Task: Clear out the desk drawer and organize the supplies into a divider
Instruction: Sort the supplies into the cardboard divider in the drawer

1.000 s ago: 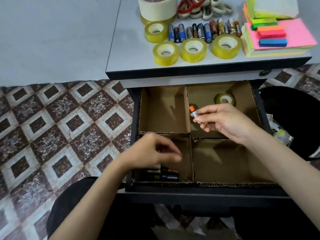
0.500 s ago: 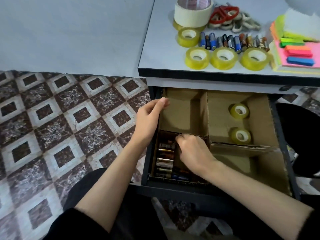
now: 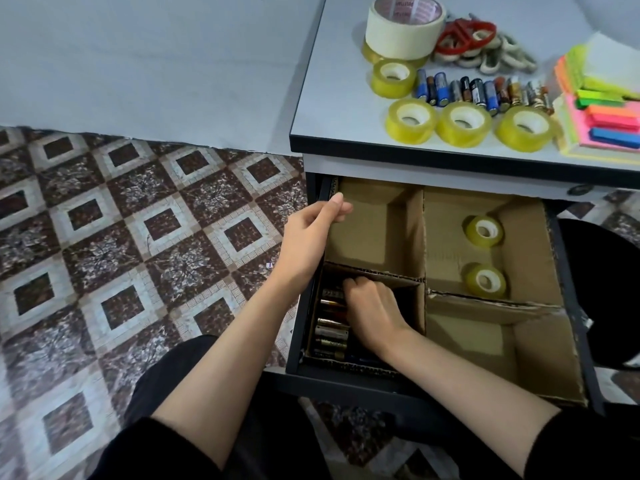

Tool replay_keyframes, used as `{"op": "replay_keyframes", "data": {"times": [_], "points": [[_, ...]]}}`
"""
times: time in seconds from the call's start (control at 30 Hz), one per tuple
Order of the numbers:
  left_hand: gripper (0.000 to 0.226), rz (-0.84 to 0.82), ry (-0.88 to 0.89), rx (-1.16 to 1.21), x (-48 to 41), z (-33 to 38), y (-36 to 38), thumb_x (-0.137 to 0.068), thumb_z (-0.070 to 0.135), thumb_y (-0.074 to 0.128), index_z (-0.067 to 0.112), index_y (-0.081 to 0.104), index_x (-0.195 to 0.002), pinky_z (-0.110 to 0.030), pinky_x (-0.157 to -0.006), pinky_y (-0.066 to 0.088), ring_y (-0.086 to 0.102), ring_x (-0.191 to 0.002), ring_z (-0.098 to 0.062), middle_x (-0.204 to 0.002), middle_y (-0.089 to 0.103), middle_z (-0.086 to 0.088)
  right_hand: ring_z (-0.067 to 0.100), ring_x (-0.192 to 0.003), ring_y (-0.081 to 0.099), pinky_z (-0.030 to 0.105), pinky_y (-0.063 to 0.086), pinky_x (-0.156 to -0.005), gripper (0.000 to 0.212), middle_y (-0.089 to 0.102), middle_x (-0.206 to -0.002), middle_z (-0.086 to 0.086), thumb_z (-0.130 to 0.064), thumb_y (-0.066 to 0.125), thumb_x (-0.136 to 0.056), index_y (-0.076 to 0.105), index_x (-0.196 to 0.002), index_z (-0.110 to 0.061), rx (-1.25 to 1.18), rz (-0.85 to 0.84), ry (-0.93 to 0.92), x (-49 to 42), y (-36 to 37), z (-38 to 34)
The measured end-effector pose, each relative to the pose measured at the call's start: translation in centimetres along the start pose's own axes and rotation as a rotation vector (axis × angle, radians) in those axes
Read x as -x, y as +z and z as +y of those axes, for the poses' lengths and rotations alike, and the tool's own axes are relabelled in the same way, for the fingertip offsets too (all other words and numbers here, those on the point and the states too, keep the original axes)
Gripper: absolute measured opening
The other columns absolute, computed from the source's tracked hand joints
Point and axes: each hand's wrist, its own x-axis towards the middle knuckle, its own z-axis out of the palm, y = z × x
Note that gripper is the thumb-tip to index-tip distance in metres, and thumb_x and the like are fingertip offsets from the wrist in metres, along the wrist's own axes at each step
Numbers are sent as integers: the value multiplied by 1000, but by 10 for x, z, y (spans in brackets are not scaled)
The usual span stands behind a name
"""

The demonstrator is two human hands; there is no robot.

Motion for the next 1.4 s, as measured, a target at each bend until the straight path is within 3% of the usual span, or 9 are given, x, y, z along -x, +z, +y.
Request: {"op": "replay_keyframes", "data": {"times": [0.2, 0.37, 0.57, 0.73, 0.83, 0.97, 1.23, 1.33, 1.4], "points": [[29, 6, -16, -35, 0, -1, 1, -96, 33, 49, 15, 71, -93, -33, -108, 37, 61, -103, -9, -100, 70, 2, 35, -108, 56, 35, 40, -77, 30, 59, -117, 17, 5, 42, -89, 53, -117, -1, -30, 29, 56, 5, 1, 5], [29, 3, -27, -38, 0, -2, 0, -90, 42, 52, 22, 72, -88, -35, -108, 36, 60, -105, -8, -99, 70, 4, 30, -89, 62, 27, 32, -60, 22, 67, -92, 15, 10, 48, -79, 65, -89, 0, -102, 6, 129, 7, 5, 15], [28, 10, -43, -53, -1, -3, 0, -94, 38, 50, 21, 72, -88, -35, -109, 35, 59, -108, -7, -102, 70, 4, 32, -87, 64, 30, 47, -64, 30, 70, -90, 14, 7, 52, -77, 71, -96, -6, -208, -5, 110, 4, 18, 19], [28, -14, -54, -70, -1, 0, 2, -91, 41, 53, 22, 72, -86, -33, -107, 37, 59, -106, -7, -98, 69, 7, 33, -90, 63, 27, 41, -63, 30, 70, -92, 15, 3, 51, -81, 70, -101, -8, -236, -6, 119, 5, 14, 18], [23, -39, -33, -114, 0, 0, 2, -92, 35, 54, 21, 72, -87, -26, -98, 39, 58, -103, -7, -95, 69, 6, 33, -92, 63, 30, 48, -70, 32, 70, -95, 16, 3, 50, -81, 70, -104, -7, -259, -15, 121, 8, 9, 17], [21, -41, 13, -201, 0, -6, 2, -91, 31, 57, 16, 71, -92, -12, -76, 38, 55, -90, -8, -98, 68, -10, 31, -95, 63, 33, 51, -77, 34, 70, -98, 14, 3, 51, -79, 69, -107, -7, -255, 1, 94, 16, 3, 19], [17, -23, 160, -501, 9, -17, 1, -91, 21, 59, 12, 68, -102, -3, -76, 40, 58, -93, -4, -98, 65, 6, 20, -87, 64, 30, 51, -81, 15, 71, -93, 6, -5, 59, -86, 72, -93, -8, -462, 332, 53, 42, -26, 28], [18, -44, 143, -607, 9, -9, 4, -91, 22, 58, 12, 68, -103, -9, -69, 39, 57, -90, -6, -94, 64, 5, 15, -82, 63, 23, 50, -78, 12, 71, -88, 5, -5, 62, -85, 73, -90, -7, -495, 386, 38, 50, -39, 40], [15, -53, 156, -656, 10, -2, 8, -91, 21, 58, 14, 69, -98, -14, -72, 40, 58, -87, -7, -91, 64, 6, 13, -78, 61, 25, 51, -76, 11, 70, -86, 5, -5, 63, -85, 73, -88, -7, -491, 415, 35, 57, -48, 49]]}}
